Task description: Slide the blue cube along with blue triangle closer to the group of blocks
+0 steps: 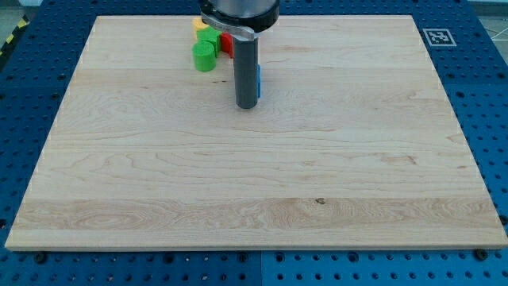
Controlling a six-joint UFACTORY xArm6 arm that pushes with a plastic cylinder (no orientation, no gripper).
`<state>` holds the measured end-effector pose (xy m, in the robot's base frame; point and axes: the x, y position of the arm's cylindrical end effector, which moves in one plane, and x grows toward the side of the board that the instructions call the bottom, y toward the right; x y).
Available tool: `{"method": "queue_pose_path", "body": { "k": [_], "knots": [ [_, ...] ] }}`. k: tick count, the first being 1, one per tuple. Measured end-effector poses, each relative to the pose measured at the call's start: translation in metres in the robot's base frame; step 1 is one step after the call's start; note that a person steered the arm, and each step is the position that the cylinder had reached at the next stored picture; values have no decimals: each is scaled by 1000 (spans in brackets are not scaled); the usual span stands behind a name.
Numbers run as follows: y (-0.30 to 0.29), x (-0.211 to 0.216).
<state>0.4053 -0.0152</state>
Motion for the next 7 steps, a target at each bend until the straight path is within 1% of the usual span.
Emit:
{"method": "queue_pose_path", "body": {
  "k": [1,3,6,7],
  "knots": [
    [1,-8],
    [32,-21],
    [14,-62],
    [14,-70]
  ]
}}
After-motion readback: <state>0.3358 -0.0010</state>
